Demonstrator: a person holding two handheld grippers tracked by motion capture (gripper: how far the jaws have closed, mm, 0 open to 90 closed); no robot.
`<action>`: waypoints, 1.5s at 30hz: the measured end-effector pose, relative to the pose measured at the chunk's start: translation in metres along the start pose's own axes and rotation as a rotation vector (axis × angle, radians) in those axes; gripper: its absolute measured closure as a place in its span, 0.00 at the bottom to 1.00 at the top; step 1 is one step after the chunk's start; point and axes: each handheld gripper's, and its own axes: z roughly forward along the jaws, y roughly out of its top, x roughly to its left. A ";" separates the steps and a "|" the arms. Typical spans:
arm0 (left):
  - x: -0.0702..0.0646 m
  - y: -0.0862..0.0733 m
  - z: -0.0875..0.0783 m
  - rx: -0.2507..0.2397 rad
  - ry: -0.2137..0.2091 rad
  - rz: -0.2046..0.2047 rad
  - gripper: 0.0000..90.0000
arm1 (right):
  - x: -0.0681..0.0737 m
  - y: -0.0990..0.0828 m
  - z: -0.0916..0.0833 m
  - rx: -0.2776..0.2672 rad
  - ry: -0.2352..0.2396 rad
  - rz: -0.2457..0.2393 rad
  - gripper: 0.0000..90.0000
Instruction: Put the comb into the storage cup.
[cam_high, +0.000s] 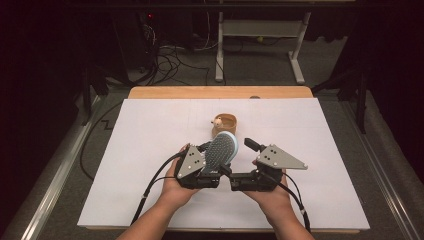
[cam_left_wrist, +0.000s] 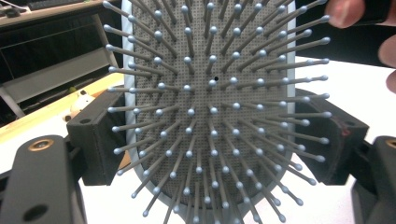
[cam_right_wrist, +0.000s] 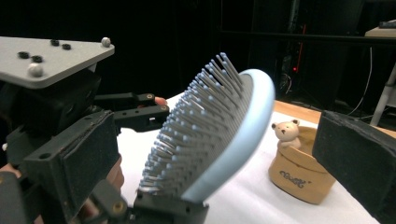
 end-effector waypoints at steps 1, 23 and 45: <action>-0.001 0.000 0.000 0.002 0.002 0.007 0.22 | 0.001 0.001 0.002 -0.002 0.002 0.004 0.02; -0.005 0.002 -0.002 -0.010 0.000 0.018 0.22 | -0.007 0.005 0.021 0.019 0.091 0.166 0.32; -0.006 0.002 -0.003 -0.006 0.016 0.029 0.22 | -0.013 0.001 0.023 0.015 0.115 0.238 0.43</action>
